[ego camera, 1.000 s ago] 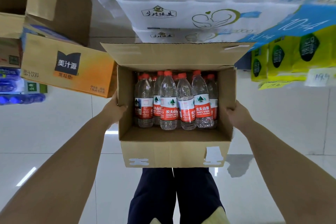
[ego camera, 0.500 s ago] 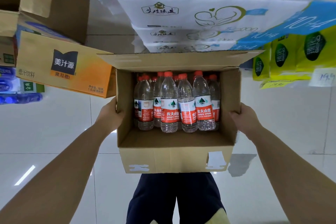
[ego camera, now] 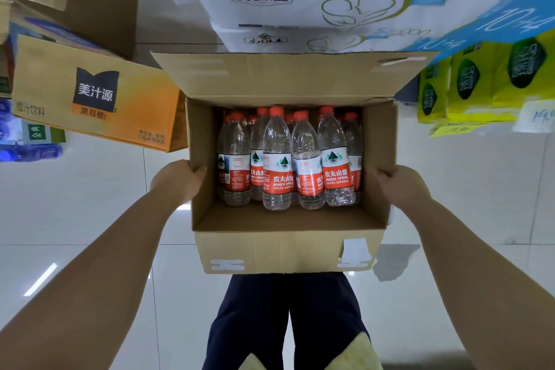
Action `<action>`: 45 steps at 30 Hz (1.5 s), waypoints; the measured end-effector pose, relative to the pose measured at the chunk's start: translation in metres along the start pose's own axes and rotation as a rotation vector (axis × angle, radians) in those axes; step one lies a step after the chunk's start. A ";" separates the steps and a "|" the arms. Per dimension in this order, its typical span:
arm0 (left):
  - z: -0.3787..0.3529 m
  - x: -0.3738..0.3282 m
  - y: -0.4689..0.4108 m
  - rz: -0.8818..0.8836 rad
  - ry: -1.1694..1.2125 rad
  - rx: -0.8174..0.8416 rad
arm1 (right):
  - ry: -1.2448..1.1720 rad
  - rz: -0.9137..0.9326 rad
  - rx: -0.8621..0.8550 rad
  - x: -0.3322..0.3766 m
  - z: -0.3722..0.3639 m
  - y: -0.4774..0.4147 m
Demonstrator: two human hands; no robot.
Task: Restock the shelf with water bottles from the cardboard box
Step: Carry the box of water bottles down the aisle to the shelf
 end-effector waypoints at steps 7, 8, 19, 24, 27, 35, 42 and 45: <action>0.004 0.006 0.002 -0.037 0.128 0.027 | -0.094 0.040 0.030 -0.003 0.006 -0.001; 0.005 0.004 0.002 -0.043 0.126 0.030 | -0.100 0.044 0.033 -0.001 0.008 0.000; 0.019 0.005 0.042 -0.078 0.108 0.054 | -0.108 0.059 0.045 -0.008 0.031 0.042; 0.039 0.014 0.088 -0.081 0.150 0.064 | -0.101 0.056 0.045 -0.011 0.053 0.089; 0.054 0.023 0.123 -0.091 0.173 0.055 | -0.086 0.072 0.035 -0.014 0.069 0.122; 0.092 0.058 0.227 -0.062 0.220 -0.004 | -0.035 0.165 0.024 -0.005 0.110 0.212; 0.089 0.112 0.308 0.063 0.413 -0.072 | 0.123 0.339 0.021 0.044 0.125 0.285; 0.079 0.136 0.331 0.116 0.470 -0.108 | 0.151 0.399 0.038 0.064 0.120 0.297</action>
Point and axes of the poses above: each hand's wrist, its own y-axis away from the middle knuckle, its own z-axis out of the back of the hand, x = y × z, the point moved 8 cm from there along -y, towards the middle knuckle, and after that the axes turned 12 degrees about -z, right-handed, at the moved point
